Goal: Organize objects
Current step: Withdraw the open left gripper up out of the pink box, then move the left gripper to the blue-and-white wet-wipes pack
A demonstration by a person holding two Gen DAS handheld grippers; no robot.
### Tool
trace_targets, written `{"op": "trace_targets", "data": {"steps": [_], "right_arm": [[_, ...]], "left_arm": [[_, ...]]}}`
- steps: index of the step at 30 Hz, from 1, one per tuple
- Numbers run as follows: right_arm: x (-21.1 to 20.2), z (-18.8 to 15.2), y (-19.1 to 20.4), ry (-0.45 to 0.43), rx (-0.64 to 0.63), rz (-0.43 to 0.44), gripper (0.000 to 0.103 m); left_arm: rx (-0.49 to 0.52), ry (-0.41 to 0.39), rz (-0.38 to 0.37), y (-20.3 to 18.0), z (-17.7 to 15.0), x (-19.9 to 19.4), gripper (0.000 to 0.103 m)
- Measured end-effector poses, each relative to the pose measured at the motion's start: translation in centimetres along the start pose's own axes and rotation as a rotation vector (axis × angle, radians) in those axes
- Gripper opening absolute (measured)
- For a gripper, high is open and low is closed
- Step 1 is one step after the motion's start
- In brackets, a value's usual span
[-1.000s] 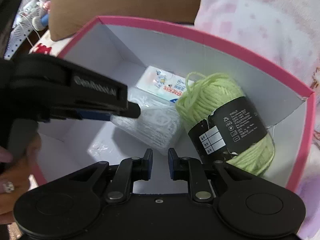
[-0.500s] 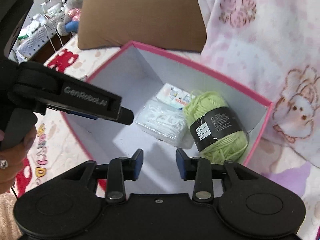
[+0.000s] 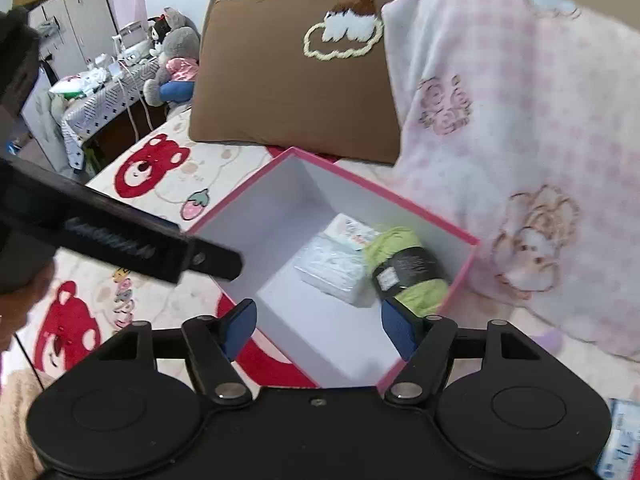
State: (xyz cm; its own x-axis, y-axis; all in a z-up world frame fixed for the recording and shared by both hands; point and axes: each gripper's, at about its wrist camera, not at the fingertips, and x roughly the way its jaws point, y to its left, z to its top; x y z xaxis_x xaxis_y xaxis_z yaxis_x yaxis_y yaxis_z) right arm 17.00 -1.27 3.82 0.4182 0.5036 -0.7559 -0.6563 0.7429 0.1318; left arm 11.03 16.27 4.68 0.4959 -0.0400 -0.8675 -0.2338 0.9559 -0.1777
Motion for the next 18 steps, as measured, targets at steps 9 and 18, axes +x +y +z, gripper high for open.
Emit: {"op": "trace_targets", "data": {"steps": [9, 18], "right_arm": [[-4.4, -2.0, 0.5, -0.036, 0.017, -0.004, 0.089], [-9.2, -4.5, 0.7, -0.095, -0.023, -0.046, 0.089]], "left_arm": [[0.051, -0.062, 0.016, -2.1, -2.9, -4.5, 0.079], [0.085, -0.084, -0.052, -3.9, -5.3, -7.2, 0.092]]}}
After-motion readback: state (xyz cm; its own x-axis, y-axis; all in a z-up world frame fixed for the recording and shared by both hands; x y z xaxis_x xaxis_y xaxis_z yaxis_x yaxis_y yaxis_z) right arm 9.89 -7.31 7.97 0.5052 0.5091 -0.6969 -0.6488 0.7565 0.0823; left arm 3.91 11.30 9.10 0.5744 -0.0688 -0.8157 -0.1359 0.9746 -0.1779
